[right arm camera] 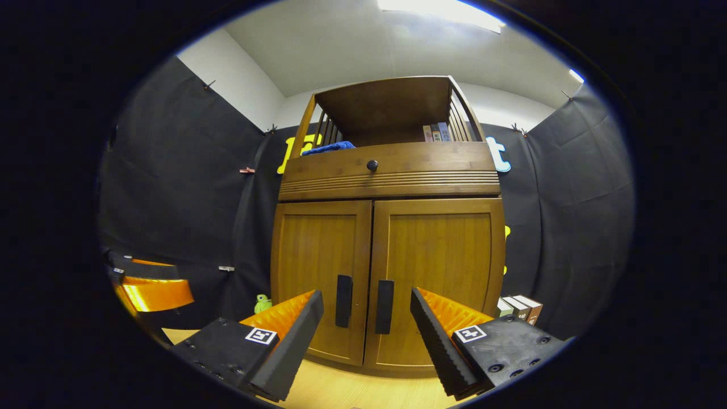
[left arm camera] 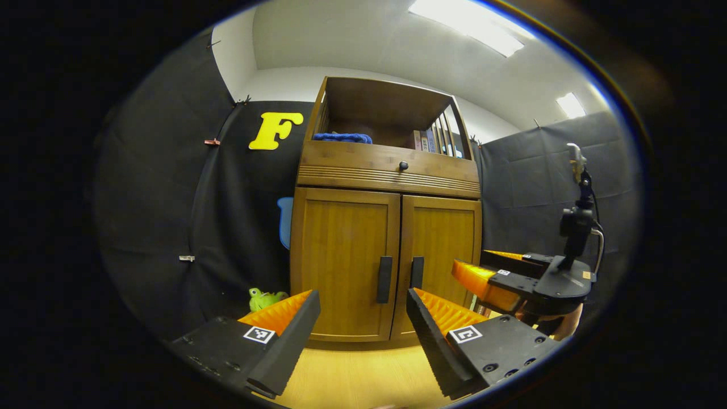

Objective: Open the right door of the double-door shoe cabinet with the right hand, and open the left door with the left hand.

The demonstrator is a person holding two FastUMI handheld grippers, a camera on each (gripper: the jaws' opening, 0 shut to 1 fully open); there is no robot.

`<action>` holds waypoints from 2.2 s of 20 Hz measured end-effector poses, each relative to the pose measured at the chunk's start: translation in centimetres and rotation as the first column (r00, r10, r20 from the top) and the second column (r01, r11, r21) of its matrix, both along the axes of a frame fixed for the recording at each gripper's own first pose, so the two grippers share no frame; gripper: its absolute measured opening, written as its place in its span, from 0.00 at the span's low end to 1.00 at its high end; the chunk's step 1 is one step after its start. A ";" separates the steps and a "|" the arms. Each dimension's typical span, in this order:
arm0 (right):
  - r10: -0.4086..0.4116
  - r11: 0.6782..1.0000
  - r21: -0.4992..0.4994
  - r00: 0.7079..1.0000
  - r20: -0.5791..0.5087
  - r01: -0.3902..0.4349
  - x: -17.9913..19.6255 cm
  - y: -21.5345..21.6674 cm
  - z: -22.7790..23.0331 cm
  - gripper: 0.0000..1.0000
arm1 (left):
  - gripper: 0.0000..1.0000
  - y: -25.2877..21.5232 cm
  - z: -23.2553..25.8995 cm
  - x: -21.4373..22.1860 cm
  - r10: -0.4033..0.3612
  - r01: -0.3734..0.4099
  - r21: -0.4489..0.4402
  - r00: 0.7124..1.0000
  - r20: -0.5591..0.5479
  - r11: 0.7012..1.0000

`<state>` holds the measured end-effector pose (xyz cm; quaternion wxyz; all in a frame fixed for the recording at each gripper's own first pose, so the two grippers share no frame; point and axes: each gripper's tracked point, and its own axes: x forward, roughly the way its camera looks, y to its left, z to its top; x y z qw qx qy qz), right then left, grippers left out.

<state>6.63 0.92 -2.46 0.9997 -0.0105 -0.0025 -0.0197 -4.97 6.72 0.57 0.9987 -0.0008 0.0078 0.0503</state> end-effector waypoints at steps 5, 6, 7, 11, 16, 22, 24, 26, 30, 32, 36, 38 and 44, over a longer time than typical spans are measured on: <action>-0.035 0.999 0.018 0.999 -0.031 0.036 3.9 -0.7 -1.7 0.97 | 0.95 1.5 0.1 -1.3 0.037 -0.037 0.008 0.999 -0.002 0.999; -0.043 0.999 0.018 0.999 -0.029 0.044 4.8 -0.9 -2.1 0.97 | 0.95 1.8 0.3 -1.5 0.043 -0.043 0.009 0.999 0.005 0.999; -0.053 0.998 0.013 0.998 -0.031 0.054 5.7 -1.2 -2.6 0.97 | 0.95 2.2 0.3 -1.7 0.051 -0.051 0.009 0.999 0.007 0.999; -0.075 0.997 0.021 0.995 -0.066 0.077 8.9 -1.7 -5.2 0.97 | 0.95 3.4 0.1 -2.3 0.075 -0.075 0.012 0.997 0.006 0.997; -0.113 0.993 0.023 0.985 -0.131 0.117 12.5 -3.4 -8.9 0.90 | 0.95 5.5 -0.4 -2.1 0.130 -0.129 0.027 0.991 -0.025 0.991; -0.144 0.989 0.005 0.981 -0.127 0.146 15.1 -4.2 -10.4 0.71 | 0.95 8.1 -0.9 -1.7 0.178 -0.177 0.021 0.983 -0.039 0.984; -0.155 0.988 -0.013 0.979 -0.135 0.155 15.8 -4.0 -11.2 0.61 | 0.95 8.7 -1.0 -1.9 0.190 -0.189 0.024 0.981 -0.041 0.982; -0.158 0.987 -0.021 0.977 -0.141 0.157 16.4 -3.7 -11.8 0.56 | 0.95 9.1 -1.0 -2.2 0.199 -0.198 0.030 0.979 -0.038 0.980; -0.214 0.977 -0.045 0.968 -0.132 0.210 16.5 -4.3 -12.0 0.43 | 0.95 9.8 -0.8 -2.7 0.211 -0.210 0.026 0.977 -0.030 0.977; -0.222 0.975 -0.042 0.966 -0.129 0.219 16.7 -4.4 -12.0 0.33 | 0.96 10.2 -0.8 -3.0 0.220 -0.220 0.022 0.975 -0.023 0.975; -0.193 0.981 -0.039 0.968 -0.161 0.189 15.9 -4.2 -11.9 0.28 | 0.95 10.1 -0.7 -3.7 0.215 -0.215 0.006 0.976 -0.020 0.977; -0.161 0.987 -0.030 0.974 -0.161 0.158 14.3 -3.9 -11.4 0.24 | 0.95 9.9 -0.6 -4.0 0.211 -0.211 0.006 0.977 -0.018 0.977; -0.110 0.994 -0.020 0.980 -0.168 0.108 9.9 -3.8 -10.2 0.23 | 0.95 7.0 -0.6 -3.3 0.143 -0.144 -0.010 0.989 -0.019 0.990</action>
